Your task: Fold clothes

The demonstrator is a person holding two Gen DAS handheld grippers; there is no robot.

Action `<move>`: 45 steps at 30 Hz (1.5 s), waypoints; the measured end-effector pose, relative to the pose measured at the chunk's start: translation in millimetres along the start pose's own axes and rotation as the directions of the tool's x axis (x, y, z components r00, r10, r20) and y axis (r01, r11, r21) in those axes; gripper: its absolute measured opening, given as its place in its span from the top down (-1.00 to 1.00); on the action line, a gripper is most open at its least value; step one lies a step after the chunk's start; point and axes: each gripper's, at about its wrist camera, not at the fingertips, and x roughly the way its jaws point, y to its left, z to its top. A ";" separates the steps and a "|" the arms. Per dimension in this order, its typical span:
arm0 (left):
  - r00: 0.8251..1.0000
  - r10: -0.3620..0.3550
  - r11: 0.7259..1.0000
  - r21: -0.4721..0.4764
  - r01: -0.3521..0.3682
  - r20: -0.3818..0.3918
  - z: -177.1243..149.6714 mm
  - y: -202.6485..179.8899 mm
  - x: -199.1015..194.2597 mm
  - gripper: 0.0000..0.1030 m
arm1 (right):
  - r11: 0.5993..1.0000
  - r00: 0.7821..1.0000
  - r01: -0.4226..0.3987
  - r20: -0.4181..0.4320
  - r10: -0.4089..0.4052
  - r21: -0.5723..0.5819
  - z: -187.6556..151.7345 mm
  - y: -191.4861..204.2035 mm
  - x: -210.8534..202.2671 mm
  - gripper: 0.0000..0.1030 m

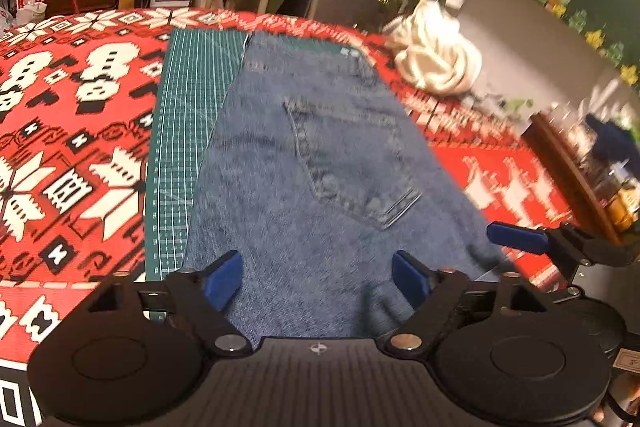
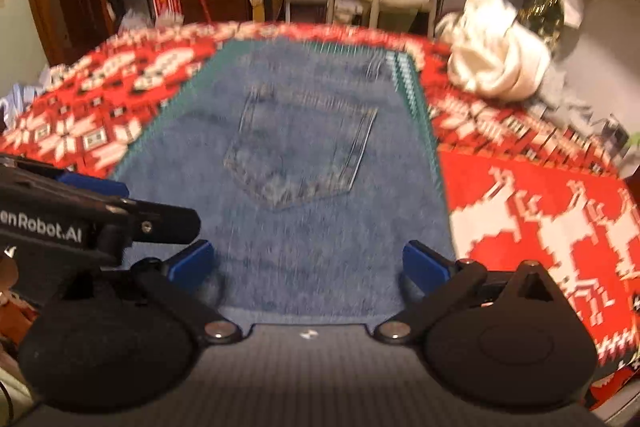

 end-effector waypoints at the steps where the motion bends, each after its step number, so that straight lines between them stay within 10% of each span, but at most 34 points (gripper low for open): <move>1: 1.000 -0.004 1.000 0.003 0.004 0.008 1.7 -0.8 -2.7 -0.37 | 1.000 1.000 0.001 0.014 -0.001 0.001 1.8 -1.1 -3.9 -0.87; 4: 1.000 -0.001 1.000 0.030 0.000 0.029 5.6 -4.5 -6.6 -0.19 | 1.000 0.999 0.000 0.034 -0.001 0.009 7.5 -4.7 -9.1 -0.57; 9: 1.000 -0.015 0.999 0.039 0.015 0.000 10.1 -8.1 4.6 0.45 | 0.999 1.000 0.016 -0.008 -0.015 0.035 12.2 -7.9 2.9 0.61; 20: 0.999 -0.009 0.999 0.049 0.011 -0.043 -2.1 1.7 33.1 0.95 | 0.999 0.999 -0.007 -0.037 0.009 0.050 1.3 -16.4 25.1 0.72; 45: 0.996 0.089 0.995 -0.038 -0.090 -0.020 13.7 31.9 27.2 0.95 | 0.994 1.000 0.006 -0.017 -0.004 0.107 2.8 -52.0 26.8 1.00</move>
